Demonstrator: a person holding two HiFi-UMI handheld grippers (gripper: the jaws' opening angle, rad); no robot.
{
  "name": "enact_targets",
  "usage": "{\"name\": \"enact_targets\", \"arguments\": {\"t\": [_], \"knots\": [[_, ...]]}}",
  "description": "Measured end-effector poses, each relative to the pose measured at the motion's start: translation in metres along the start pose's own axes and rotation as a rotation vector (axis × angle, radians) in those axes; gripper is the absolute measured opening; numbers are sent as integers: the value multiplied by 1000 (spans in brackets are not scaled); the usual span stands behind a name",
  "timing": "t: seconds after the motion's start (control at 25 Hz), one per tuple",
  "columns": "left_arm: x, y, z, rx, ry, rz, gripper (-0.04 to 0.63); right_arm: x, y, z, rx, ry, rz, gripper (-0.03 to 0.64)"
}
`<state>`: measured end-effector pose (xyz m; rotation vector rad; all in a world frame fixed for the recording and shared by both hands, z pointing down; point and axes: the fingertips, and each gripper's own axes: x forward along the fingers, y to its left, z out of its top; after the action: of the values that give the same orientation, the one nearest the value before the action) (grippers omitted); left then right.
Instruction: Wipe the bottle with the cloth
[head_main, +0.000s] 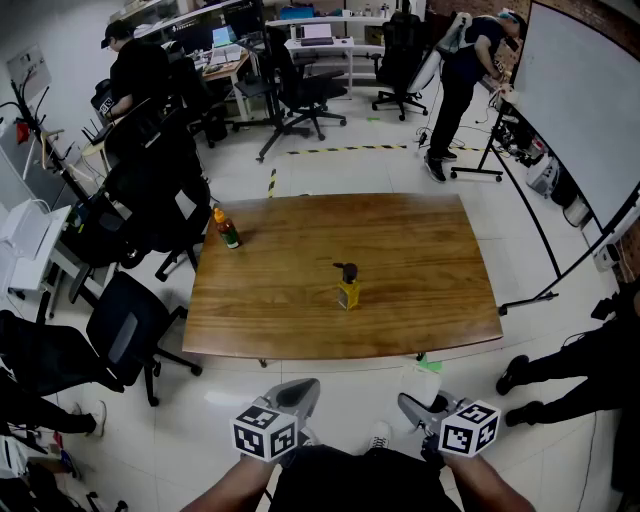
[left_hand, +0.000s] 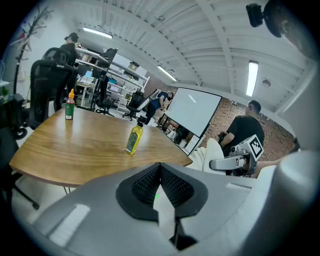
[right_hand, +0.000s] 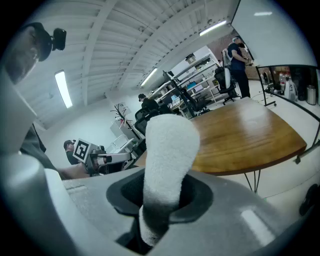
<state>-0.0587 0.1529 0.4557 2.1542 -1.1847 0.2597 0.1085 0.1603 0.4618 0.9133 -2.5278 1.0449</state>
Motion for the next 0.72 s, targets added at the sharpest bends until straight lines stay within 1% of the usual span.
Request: {"name": "enact_targets", "arguments": {"t": [0.28,0.4,0.56,0.72], "knots": [[15,-16,3,-9,-27,40,17,-16,-17,4,-4,8,31,81],[22,-25,6,-15,-53,72,17,-21,-28,4,-18,27,62,81],[25,-32,8,-17,-84,132,17,-20,-35,5,-43,52,115,81],[21,-34,8,1,-84,172,17,-14,-40,7,-46,69,146,81]]}}
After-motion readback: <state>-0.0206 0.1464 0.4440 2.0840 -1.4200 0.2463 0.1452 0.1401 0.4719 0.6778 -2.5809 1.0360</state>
